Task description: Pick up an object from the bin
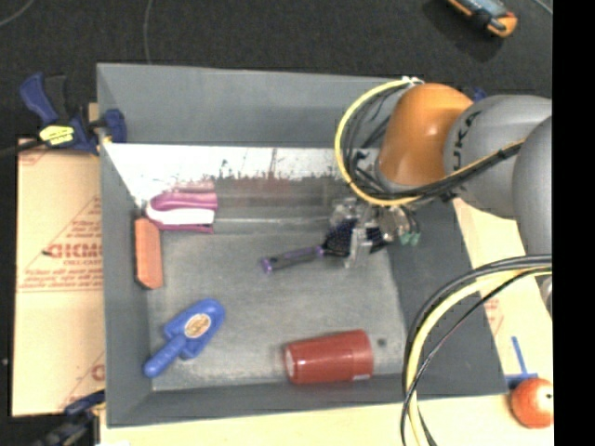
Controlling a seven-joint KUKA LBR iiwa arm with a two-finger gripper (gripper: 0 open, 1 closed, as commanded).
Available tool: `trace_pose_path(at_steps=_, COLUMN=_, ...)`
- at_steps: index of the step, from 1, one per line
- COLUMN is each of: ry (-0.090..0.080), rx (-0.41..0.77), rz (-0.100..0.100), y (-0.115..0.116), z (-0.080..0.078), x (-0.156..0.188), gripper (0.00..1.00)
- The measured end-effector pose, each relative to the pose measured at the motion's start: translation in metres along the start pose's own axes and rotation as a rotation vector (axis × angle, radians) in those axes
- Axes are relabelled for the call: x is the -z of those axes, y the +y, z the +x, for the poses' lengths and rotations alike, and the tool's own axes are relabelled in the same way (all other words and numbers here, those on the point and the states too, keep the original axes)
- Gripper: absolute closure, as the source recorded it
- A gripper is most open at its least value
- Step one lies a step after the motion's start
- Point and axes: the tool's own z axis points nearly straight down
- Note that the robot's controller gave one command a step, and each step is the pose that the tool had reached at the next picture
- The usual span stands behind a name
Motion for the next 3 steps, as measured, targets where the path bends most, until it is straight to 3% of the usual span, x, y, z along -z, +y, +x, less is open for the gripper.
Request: trace_pose_path(at_steps=3, ry=-0.009, rx=0.001, rz=0.003, y=-0.001, z=-0.002, x=0.031, gripper=1.00)
